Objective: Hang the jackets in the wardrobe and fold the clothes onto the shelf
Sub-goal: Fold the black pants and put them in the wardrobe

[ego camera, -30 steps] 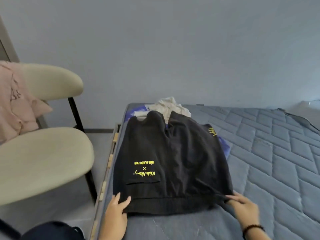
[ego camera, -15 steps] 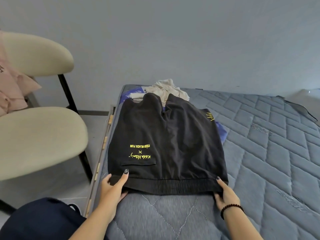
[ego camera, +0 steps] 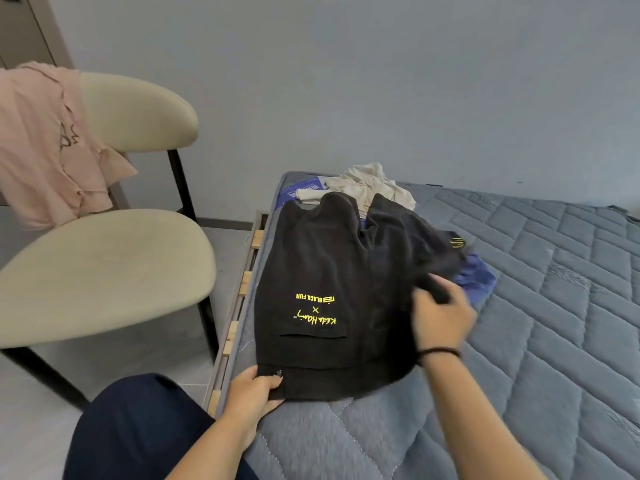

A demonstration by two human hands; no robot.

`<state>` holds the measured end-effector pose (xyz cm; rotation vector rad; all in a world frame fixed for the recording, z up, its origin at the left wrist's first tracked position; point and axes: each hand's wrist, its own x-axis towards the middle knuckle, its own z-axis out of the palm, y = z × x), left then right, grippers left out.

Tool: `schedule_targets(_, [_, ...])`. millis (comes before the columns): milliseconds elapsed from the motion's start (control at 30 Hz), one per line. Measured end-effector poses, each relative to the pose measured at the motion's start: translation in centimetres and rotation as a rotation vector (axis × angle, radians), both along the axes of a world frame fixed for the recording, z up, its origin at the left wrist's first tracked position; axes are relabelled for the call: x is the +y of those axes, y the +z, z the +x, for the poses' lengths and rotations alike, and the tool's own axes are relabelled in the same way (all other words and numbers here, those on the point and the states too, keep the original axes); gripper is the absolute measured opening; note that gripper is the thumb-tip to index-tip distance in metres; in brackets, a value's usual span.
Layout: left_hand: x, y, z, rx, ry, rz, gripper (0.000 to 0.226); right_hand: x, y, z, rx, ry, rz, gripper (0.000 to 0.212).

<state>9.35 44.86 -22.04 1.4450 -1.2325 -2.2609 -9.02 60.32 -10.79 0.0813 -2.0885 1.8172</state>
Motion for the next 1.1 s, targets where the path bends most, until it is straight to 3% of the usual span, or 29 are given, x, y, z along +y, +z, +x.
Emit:
schedule_targets(67, [0.1,0.0,-0.1,0.026,0.034,0.030,0.015,-4.5,-1.0,2.5,0.156,0.370,0.362,0.031])
schedule_targets(133, [0.1,0.3,-0.1,0.058,0.099,0.098,0.014,-8.2,-2.8,6.1,0.113,0.755,0.745,0.031])
schedule_targets(200, [-0.2,0.4,0.2,0.085,0.149,0.160,0.026,-9.4,-5.4,8.7,0.021,0.974,1.032,0.036])
schedule_targets(300, [-0.7,0.1,0.8,0.085,0.127,0.222,0.041,-8.8,-7.6,10.7,-0.165,1.132,1.094,0.050])
schedule_targets(400, [-0.6,0.1,0.8,0.077,0.063,0.164,0.033,-6.9,-8.3,11.1,-0.129,1.260,0.986,0.067])
schedule_targets(467, [-0.4,0.3,0.6,0.071,0.051,0.108,0.028,-5.2,-8.0,10.6,0.113,1.200,0.982,0.067])
schedule_targets(533, [0.0,0.6,0.4,0.063,0.030,0.049,0.028,-3.6,-8.5,9.2,0.353,0.952,1.039,0.065])
schedule_targets(567, [0.1,0.6,0.4,0.054,0.013,0.011,0.029,-2.9,-8.7,8.5,0.365,0.823,1.058,0.064])
schedule_targets(633, [0.5,0.8,0.2,0.020,-0.029,-0.097,0.030,-1.9,-9.0,7.2,0.223,0.697,1.075,0.063])
schedule_targets(700, [0.8,0.8,0.3,-0.031,-0.087,-0.253,0.027,-1.4,-9.3,6.5,0.043,0.726,1.057,0.059])
schedule_targets(867, [1.0,1.2,0.8,-0.062,-0.170,-0.434,0.022,-0.5,-9.6,5.5,0.119,0.735,1.088,0.046])
schedule_targets(1100, [1.1,1.5,1.1,-0.154,-0.223,-0.432,0.047,1.4,-10.5,4.9,0.113,0.919,1.220,0.077])
